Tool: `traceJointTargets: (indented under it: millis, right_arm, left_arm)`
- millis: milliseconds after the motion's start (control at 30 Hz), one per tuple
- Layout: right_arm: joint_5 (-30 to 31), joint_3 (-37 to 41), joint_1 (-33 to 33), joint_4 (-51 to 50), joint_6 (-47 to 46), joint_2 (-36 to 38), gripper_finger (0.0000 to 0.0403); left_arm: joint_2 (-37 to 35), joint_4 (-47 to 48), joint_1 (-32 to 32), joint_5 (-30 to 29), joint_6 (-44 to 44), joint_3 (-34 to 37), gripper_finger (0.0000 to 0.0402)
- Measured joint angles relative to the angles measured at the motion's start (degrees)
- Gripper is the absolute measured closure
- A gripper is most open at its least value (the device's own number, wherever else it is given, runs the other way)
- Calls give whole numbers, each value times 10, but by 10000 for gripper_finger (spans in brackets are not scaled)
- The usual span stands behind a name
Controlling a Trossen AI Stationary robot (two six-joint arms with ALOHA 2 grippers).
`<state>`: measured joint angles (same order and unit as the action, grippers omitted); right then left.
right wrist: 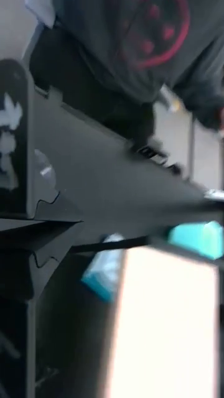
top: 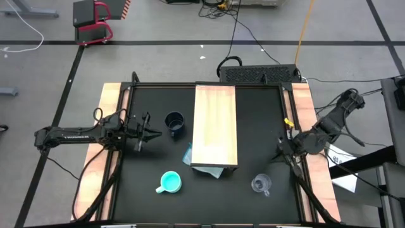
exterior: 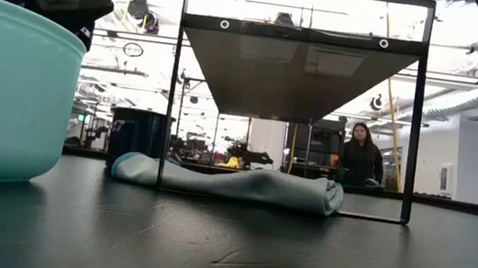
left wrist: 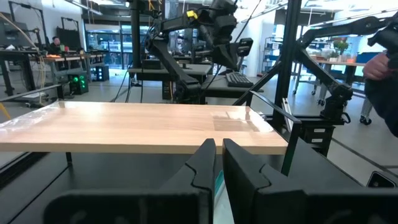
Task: Stack small to large cups/mugs on shelf
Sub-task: Put the transparent mug on the shelf
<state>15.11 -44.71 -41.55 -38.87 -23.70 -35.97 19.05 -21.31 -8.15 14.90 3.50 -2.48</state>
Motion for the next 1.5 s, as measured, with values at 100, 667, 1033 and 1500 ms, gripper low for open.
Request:
traceJointTargets:
  millis: [100,667,1033,1500]
  right_arm:
    - [12,-13,-16,-49,-76,-18,403]
    - [-36,-38,-46,-129,-279,-86,403]
    - [-80,-5,-46,-98,-360,-129,354]
    - [-78,-3,-26,-91,-350,-153,220]
  left_arm:
    - [0,0,0,0,1,0,369]
    - [0,0,0,0,-2,0,369]
    - [0,1,0,0,-8,0,369]
    - [0,2,0,0,-11,0,369]
